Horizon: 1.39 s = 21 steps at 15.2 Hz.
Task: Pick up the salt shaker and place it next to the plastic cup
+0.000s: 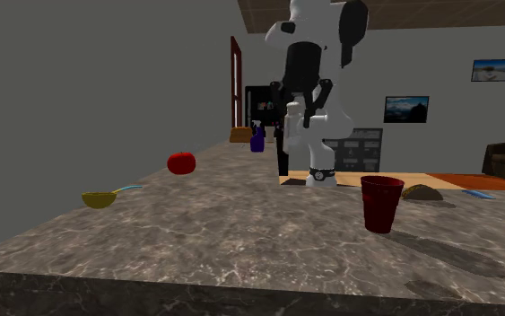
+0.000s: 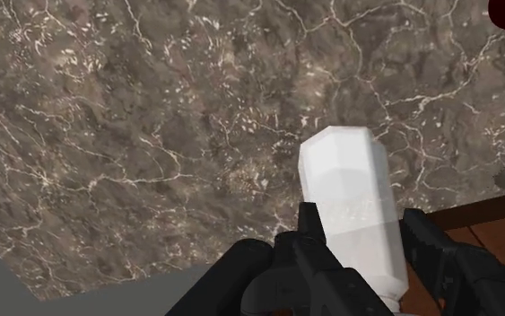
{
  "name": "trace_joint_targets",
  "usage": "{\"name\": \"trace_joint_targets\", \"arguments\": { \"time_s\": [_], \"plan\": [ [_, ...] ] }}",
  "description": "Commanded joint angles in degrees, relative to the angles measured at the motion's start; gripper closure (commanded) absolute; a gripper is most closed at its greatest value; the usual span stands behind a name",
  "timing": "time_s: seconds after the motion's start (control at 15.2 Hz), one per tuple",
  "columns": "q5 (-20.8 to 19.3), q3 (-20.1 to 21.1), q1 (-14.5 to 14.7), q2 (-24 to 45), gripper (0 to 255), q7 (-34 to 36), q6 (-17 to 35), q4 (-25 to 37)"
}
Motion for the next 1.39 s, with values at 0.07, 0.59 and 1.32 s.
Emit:
{"name": "trace_joint_targets", "arguments": {
  "time_s": [0.07, 0.59, 1.32],
  "plan": [
    [-1.1, 1.5, 2.3, 1.6, 255, 4.2, -1.1, 2.5],
    [-4.1, 4.7, 8.6, 9.2, 255, 14.1, -5.0, 13.1],
    [-8.2, 6.7, 18.7, 27.4, 255, 24.3, -15.6, 40.5]
  ]
}}
